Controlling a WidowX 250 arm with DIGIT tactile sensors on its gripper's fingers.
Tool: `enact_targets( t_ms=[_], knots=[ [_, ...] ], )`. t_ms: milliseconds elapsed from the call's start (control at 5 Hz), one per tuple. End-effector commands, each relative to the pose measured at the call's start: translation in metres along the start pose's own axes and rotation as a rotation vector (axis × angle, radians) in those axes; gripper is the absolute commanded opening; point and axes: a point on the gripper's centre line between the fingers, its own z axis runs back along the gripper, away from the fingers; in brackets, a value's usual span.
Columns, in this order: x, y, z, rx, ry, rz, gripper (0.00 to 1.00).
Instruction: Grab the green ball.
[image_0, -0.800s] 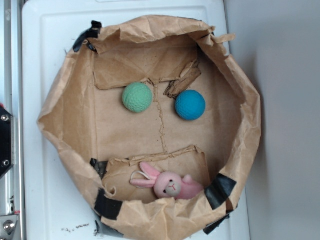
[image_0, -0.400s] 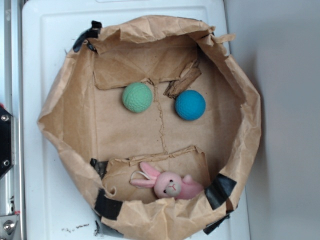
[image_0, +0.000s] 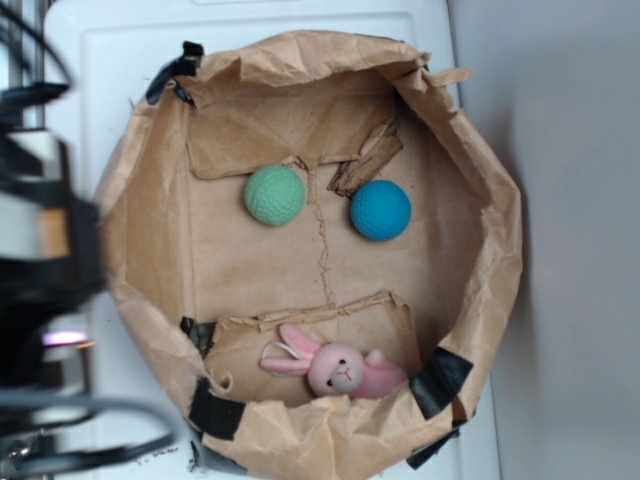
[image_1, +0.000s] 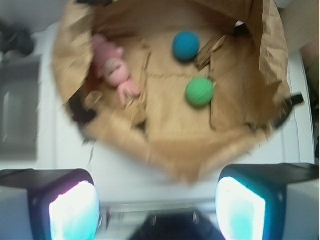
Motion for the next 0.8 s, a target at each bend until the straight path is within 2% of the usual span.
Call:
enact_targets(
  t_ms=[0, 400, 600],
  knots=[
    [0.018, 0.006, -0.02, -0.062, -0.056, -0.03, 1.0],
    [0.032, 0.02, -0.038, -0.008, -0.082, -0.01, 1.0],
    [0.033, 0.04, -0.045, -0.026, -0.055, 0.077, 1.0]
  ],
)
